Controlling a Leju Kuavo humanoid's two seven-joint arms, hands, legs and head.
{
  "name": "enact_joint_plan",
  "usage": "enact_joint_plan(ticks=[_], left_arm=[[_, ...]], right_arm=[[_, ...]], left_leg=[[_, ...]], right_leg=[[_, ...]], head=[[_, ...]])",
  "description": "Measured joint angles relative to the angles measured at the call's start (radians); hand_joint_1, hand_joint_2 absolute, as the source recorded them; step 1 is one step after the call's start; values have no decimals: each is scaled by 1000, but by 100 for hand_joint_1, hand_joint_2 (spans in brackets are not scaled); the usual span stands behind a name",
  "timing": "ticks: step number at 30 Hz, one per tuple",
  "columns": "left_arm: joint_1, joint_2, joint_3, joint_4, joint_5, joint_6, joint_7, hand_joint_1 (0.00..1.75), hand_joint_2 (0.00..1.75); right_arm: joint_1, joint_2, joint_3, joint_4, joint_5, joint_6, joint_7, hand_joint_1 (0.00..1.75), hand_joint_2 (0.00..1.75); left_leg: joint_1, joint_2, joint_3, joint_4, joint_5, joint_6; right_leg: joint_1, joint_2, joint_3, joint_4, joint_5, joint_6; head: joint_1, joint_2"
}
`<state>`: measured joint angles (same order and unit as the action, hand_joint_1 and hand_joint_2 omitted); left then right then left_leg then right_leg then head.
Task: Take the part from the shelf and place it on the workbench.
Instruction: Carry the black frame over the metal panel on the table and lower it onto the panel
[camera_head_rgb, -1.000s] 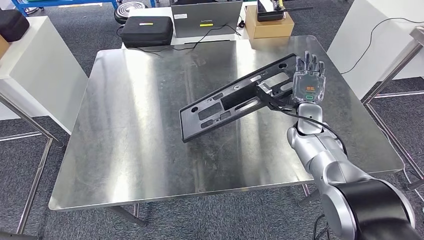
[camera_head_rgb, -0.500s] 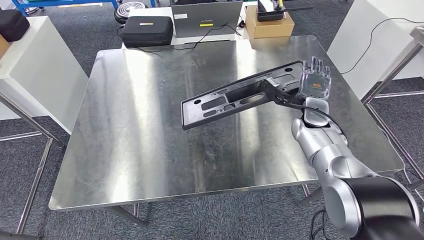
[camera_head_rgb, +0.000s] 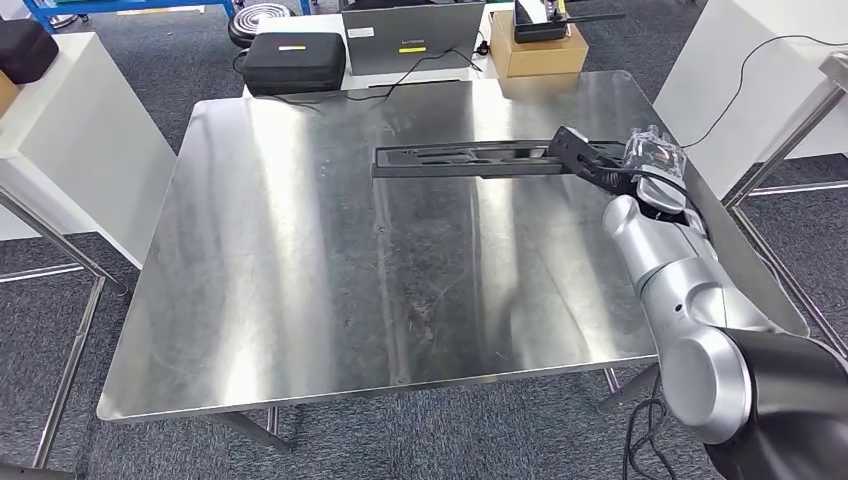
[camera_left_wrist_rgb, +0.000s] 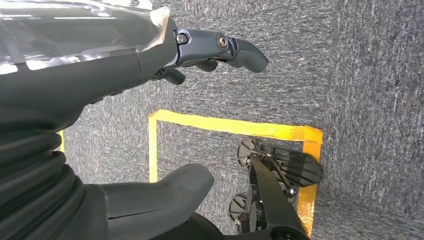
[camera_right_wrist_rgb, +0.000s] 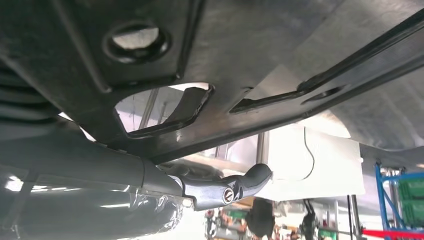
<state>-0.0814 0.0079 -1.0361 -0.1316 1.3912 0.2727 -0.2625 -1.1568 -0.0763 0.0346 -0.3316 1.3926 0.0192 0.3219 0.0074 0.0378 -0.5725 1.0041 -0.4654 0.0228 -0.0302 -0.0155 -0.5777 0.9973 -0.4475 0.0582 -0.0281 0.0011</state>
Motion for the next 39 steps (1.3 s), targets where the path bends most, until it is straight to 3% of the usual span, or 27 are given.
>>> enact_joint_plan(ticks=[14,26,28,31,33,39], left_arm=[[0,-2,3,0,15,0,-3,0,175],[0,-4,10,0,32,0,-7,0,175],[1,-5,11,0,33,1,-13,0,175],[1,-9,14,0,33,8,-24,0,175],[2,-10,16,0,33,13,-27,0,175],[1,-13,18,0,35,29,-20,0,175]], right_arm=[[-55,40,-56,11,-17,72,2,0,0],[-74,74,-29,28,75,145,21,0,0],[-72,76,-10,25,108,67,5,0,0],[-64,73,59,13,140,-178,-19,0,0],[-63,67,105,8,141,-278,-20,0,0],[-48,53,193,2,141,-360,-21,0,0]], left_leg=[[0,0,0,0,0,0],[0,0,0,0,0,0],[0,0,0,0,0,0],[0,0,0,0,0,0],[0,0,0,0,0,0],[0,0,0,0,0,0]], right_leg=[[0,0,0,0,0,0],[0,0,0,0,0,0],[0,0,0,0,0,0],[0,0,0,0,0,0],[0,0,0,0,0,0],[0,0,0,0,0,0]], head=[[0,0],[0,0],[0,0],[0,0],[0,0],[0,0]])
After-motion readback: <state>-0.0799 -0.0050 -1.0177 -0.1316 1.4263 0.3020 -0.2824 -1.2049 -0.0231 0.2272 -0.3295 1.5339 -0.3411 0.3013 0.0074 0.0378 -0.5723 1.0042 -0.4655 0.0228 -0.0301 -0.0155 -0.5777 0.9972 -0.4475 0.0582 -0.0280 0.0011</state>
